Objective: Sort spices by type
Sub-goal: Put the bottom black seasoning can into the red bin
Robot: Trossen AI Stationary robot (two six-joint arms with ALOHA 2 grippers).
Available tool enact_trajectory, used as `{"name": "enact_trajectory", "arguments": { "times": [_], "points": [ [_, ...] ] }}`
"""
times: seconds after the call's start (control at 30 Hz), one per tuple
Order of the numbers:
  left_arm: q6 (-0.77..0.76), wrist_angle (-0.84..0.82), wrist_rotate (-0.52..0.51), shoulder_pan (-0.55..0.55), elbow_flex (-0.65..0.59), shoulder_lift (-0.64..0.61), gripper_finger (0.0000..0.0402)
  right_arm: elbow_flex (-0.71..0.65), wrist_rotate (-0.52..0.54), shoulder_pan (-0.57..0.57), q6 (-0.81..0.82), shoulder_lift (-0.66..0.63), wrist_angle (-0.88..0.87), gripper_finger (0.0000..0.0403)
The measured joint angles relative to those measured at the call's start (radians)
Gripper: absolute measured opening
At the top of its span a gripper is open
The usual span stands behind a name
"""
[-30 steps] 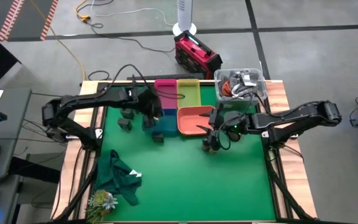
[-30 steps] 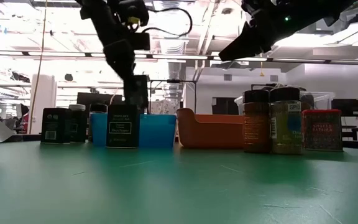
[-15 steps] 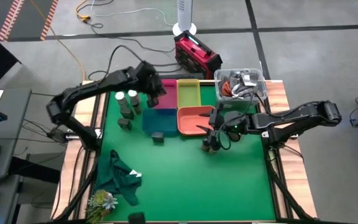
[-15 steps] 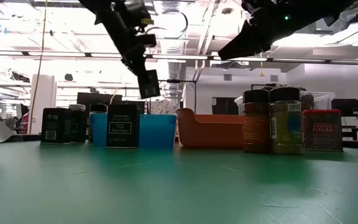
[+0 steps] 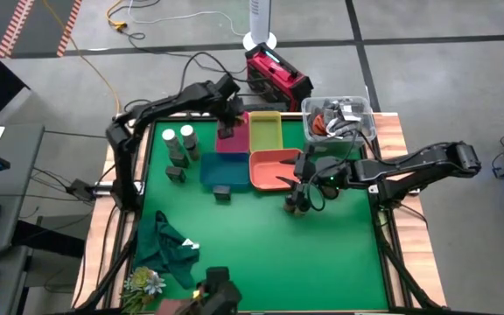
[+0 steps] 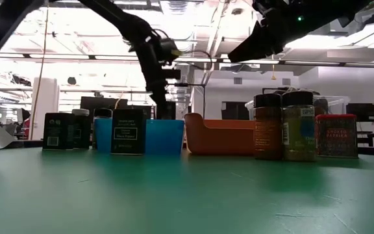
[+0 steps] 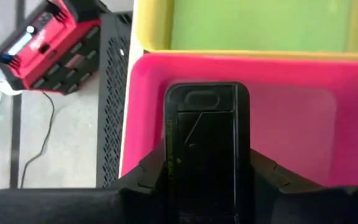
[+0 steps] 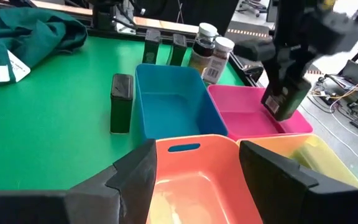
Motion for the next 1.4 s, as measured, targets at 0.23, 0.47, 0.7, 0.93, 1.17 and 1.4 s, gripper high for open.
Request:
{"name": "enact_trajectory", "arguments": {
  "times": [0.23, 0.47, 0.7, 0.93, 1.17, 1.4],
  "points": [
    [0.085, -0.013, 0.027, 0.029, 0.024, 0.082, 0.0125, -0.012, -0.002, 0.005, 0.017, 0.0, 0.0, 0.026],
    [0.078, 0.002, 0.089, 0.068, 0.024, 0.098, 0.0129, -0.012, -0.006, 0.026, 0.018, 0.0, 0.005, 0.026],
    [0.047, 0.022, 0.099, 0.08, 0.024, 0.102, 0.0159, -0.012, -0.006, 0.026, 0.017, 0.0, 0.021, 0.026],
    [0.033, 0.026, 0.098, 0.077, 0.024, 0.105, 0.0206, -0.012, -0.005, 0.026, 0.017, 0.0, 0.018, 0.026],
    [0.079, 0.075, 0.007, 0.071, 0.025, 0.093, 0.022, -0.012, -0.005, 0.026, 0.016, 0.0, 0.018, 0.026],
    [0.117, 0.017, 0.0, 0.041, 0.065, 0.092, 0.022, -0.012, -0.005, 0.026, 0.016, 0.0, 0.018, 0.026]
  ]
}}
